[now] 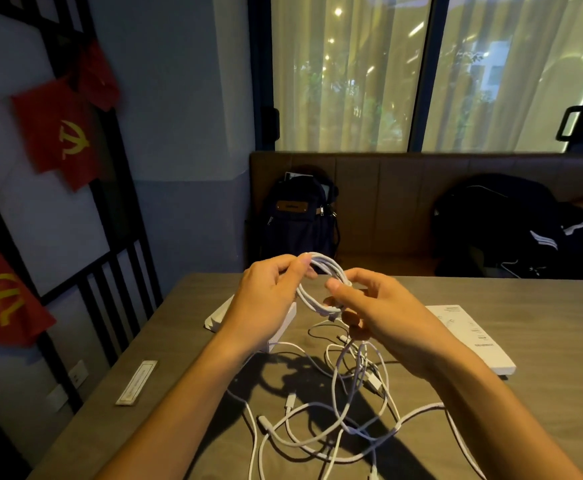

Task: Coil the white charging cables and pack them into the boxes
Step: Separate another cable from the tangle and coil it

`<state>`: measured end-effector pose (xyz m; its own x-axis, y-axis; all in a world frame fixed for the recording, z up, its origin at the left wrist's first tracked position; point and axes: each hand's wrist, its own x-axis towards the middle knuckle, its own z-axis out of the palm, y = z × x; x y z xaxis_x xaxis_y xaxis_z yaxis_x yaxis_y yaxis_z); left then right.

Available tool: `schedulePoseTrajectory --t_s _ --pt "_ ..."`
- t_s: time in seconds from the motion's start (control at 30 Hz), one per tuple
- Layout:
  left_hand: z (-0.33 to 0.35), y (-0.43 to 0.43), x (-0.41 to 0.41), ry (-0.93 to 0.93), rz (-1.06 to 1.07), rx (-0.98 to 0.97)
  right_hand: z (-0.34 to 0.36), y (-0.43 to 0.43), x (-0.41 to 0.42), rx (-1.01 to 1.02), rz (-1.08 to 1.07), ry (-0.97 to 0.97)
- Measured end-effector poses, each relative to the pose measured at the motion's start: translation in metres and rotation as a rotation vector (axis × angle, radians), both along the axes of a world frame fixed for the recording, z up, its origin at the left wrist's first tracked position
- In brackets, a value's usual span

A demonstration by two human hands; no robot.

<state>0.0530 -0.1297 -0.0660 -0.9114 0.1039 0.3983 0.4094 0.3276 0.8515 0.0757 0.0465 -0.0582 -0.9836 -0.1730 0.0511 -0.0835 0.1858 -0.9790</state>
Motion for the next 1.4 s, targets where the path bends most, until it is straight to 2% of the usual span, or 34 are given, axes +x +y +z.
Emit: schedulePoseTrajectory --t_s 0.13,0.37,0.47,0.57,0.67,0.8,0.9,1.1,1.27,1.4 --pt "0.003 -0.015 -0.005 -0.102 -0.062 -0.027 0.005 0.009 0.002 0.004 0.051 0.039" --pt "0.015 -0.022 -0.001 -0.251 -0.306 0.105 0.01 0.017 0.001 -0.051 0.043 0.151" --pt "0.016 -0.023 0.0 -0.288 -0.336 0.17 0.01 0.019 0.0 -0.044 0.025 0.215" --pt "0.015 -0.025 -0.002 -0.264 -0.25 0.063 0.008 0.019 -0.002 -0.069 -0.027 0.279" --pt "0.02 -0.03 -0.001 -0.273 -0.301 0.007 0.004 0.016 -0.004 -0.048 -0.074 0.353" --pt "0.023 -0.032 0.002 -0.411 -0.401 0.237 -0.002 0.011 -0.005 0.018 -0.099 0.457" --pt "0.019 -0.026 0.001 -0.443 -0.362 0.288 -0.006 0.007 -0.007 0.024 -0.11 0.472" --pt "0.012 -0.014 0.001 -0.214 -0.178 0.142 -0.006 0.008 -0.007 0.006 -0.088 0.467" --pt "-0.001 0.007 0.004 -0.164 -0.093 0.266 -0.01 0.006 -0.009 0.091 -0.098 0.462" --pt "-0.007 0.007 0.001 0.063 0.031 0.061 -0.008 0.009 -0.009 0.099 -0.084 0.459"
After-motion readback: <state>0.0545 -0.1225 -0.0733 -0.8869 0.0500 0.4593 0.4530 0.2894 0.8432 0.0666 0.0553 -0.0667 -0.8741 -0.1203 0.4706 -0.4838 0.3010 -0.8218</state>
